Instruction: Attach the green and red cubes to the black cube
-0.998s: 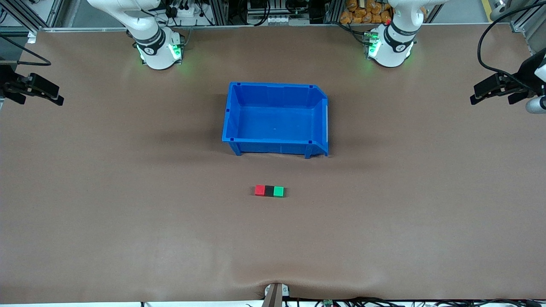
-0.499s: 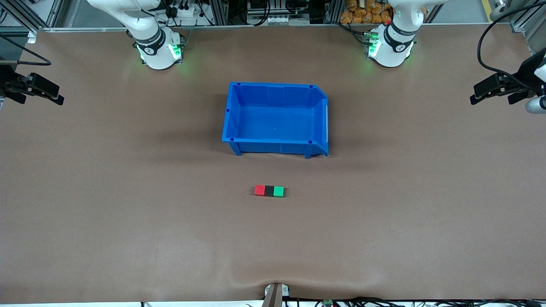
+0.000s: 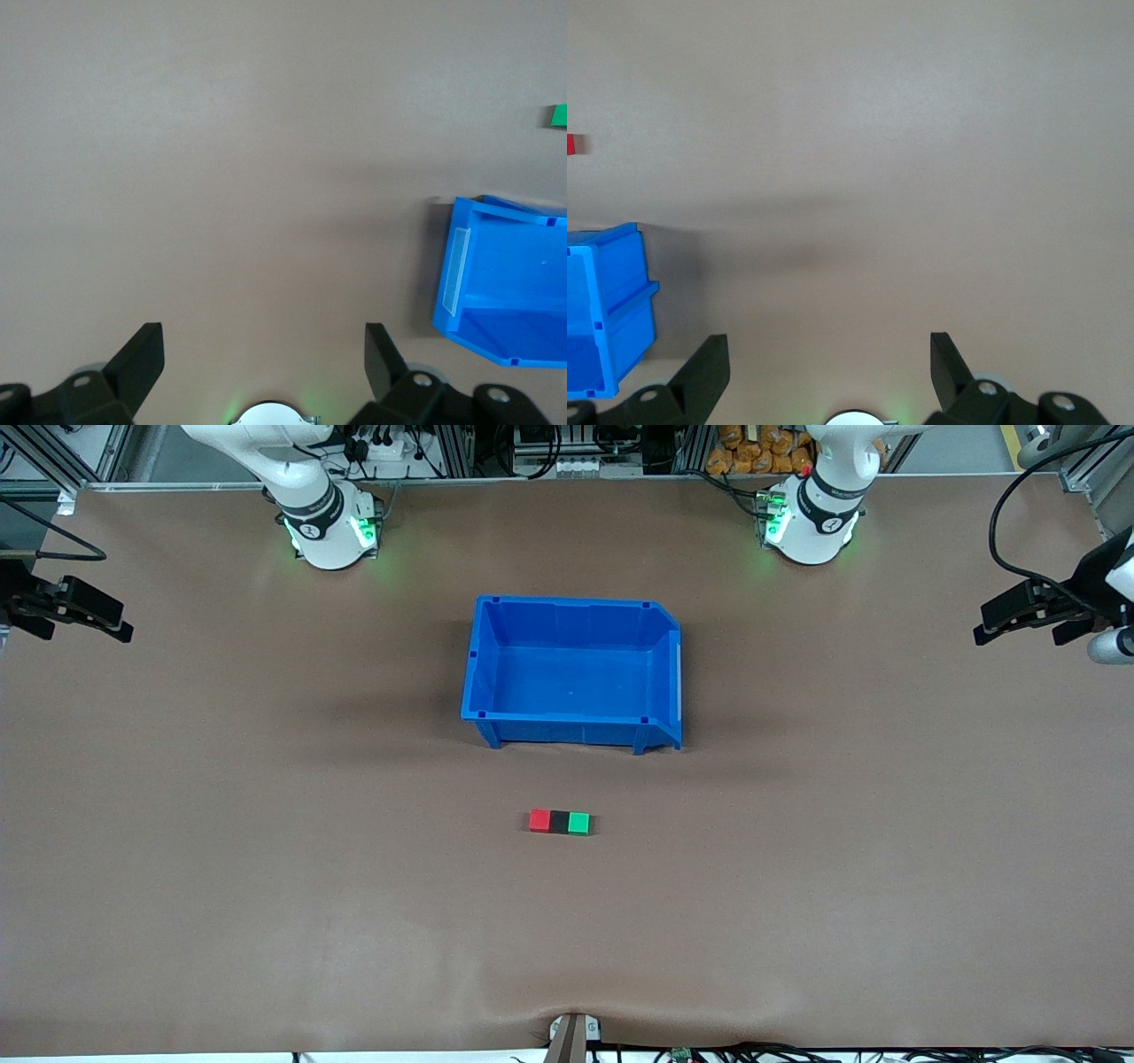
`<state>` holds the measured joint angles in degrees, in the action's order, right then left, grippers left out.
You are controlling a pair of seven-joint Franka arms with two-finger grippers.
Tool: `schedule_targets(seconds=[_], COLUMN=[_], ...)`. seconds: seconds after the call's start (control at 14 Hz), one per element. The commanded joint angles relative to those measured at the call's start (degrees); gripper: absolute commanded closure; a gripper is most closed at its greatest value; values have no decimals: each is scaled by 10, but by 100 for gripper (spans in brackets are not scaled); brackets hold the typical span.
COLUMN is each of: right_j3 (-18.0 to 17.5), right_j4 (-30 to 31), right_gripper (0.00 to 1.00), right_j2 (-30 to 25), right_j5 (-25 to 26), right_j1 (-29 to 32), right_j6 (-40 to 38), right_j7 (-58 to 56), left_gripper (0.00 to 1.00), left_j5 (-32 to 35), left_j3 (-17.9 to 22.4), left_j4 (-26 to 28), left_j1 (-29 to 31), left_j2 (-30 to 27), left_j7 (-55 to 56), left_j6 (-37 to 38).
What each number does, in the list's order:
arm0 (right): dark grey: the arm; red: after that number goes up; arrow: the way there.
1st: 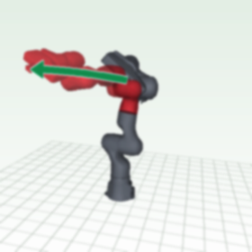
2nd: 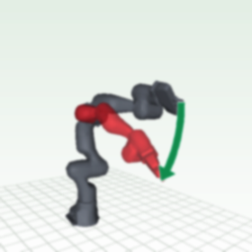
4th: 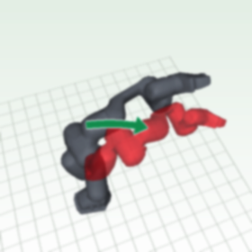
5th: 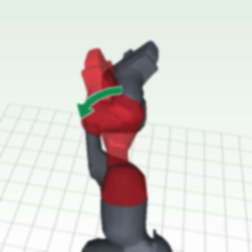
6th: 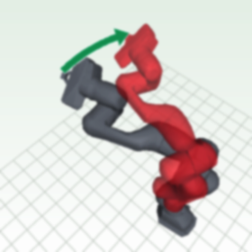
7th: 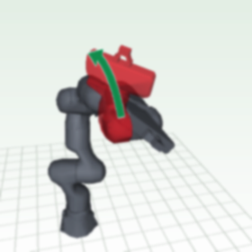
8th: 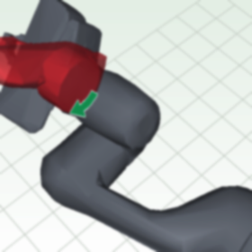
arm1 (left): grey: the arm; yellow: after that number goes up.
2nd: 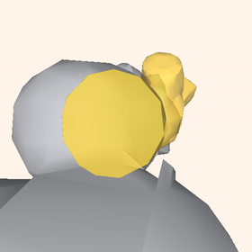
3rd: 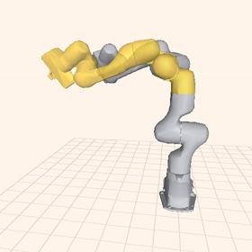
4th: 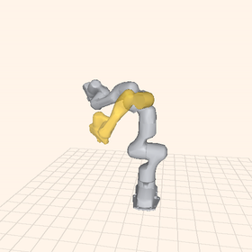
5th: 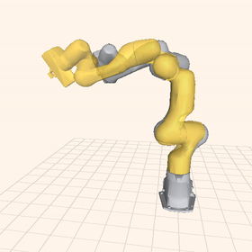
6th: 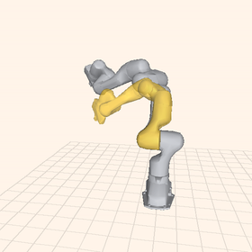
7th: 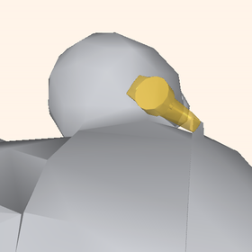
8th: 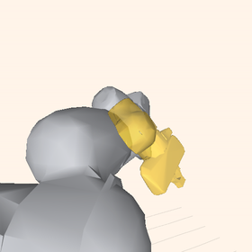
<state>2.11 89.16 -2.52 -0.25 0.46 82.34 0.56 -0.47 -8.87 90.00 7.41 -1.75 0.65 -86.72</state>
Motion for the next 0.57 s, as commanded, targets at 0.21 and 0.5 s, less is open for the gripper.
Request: schedule_targets(seconds=[0.21, 0.5], right_j3=[-2, -2], right_j4=[2, 3], right_gripper=[0, 0], right_j2=[-8, -8], right_j5=[-4, -4], right_j1=[5, 4], right_j6=[-4, -5], right_j7=[-2, -2], left_gripper=[0, 0], left_j5=[1, 24], left_j3=[-11, -31], left_j4=[-15, -14], left_j1=[-5, -5], left_j2=[8, 9], left_j7=[7, 21], left_j6=[3, 9])
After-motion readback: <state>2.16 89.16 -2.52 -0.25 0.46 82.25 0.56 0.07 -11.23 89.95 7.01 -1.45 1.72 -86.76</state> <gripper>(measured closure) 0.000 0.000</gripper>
